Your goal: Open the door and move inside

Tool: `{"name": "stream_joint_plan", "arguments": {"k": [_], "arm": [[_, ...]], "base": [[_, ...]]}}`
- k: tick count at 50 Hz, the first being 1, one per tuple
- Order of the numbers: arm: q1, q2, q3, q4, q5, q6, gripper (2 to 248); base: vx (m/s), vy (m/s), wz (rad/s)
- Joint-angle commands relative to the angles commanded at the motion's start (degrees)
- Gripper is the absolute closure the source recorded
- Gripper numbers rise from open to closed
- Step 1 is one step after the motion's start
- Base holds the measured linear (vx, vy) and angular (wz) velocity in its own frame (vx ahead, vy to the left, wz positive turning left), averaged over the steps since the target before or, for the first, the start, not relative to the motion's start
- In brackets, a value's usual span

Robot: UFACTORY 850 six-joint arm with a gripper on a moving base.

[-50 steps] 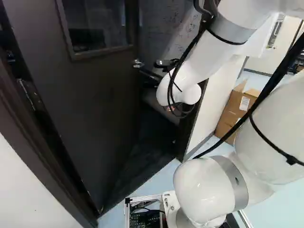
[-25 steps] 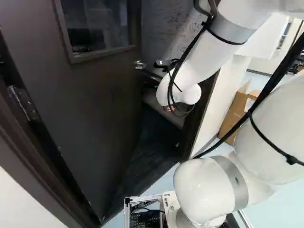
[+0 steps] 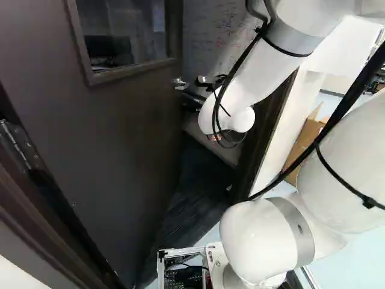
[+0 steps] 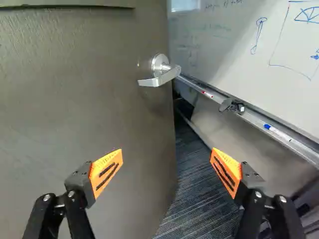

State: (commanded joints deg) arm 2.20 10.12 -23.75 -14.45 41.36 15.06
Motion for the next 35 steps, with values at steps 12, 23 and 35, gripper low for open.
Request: {"name": "stream_joint_plan", "arguments": {"k": [12, 23, 35], "arm": [[0.0, 0.0, 0.0, 0.0, 0.0, 0.0, 3], [0.0, 0.0, 0.0, 0.0, 0.0, 0.0, 3], [0.0, 0.0, 0.0, 0.0, 0.0, 0.0, 3]], "base": [[0.048, 0.058, 0.149], [0.06, 0.07, 0.19], [0.057, 0.039, 0.061]]}}
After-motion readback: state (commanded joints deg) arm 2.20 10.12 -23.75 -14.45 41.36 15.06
